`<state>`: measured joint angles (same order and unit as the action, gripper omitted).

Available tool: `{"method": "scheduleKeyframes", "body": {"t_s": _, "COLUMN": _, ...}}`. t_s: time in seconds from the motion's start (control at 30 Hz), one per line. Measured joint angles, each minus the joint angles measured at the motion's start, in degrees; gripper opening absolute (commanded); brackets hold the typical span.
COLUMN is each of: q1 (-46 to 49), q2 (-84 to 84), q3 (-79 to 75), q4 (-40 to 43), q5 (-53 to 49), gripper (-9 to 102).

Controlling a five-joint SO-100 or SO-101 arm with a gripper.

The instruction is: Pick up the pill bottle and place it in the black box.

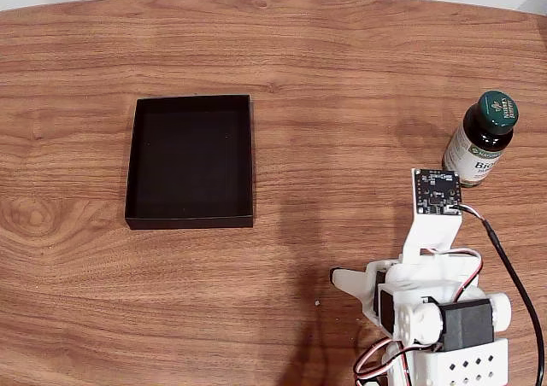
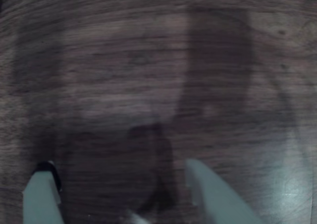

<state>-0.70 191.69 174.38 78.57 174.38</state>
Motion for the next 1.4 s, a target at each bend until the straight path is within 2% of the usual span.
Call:
{"method": "scheduleKeyframes", "body": {"t_s": 0.23, "q1": 1.8, "q2": -4.4, "q3": -5.1, "q4": 0.2, "q5": 3.3, "gripper": 38}}
{"method": "scheduleKeyframes", "body": {"t_s": 0.8, "q1": 1.5, "q2": -6.7, "q3": -10.9, "q4": 3.3, "q5": 3.2, "gripper": 42}}
{"method": "scheduleKeyframes", "body": {"t_s": 1.0, "q1": 3.2, "q2": -8.7, "q3": -12.7, "q4": -3.1, "q5": 2.0, "gripper": 43}}
{"method": "scheduleKeyframes", "body": {"t_s": 1.4, "q1": 8.5, "q2": -17.3, "q3": -12.7, "q4": -24.6, "q5": 1.9, "gripper": 48}}
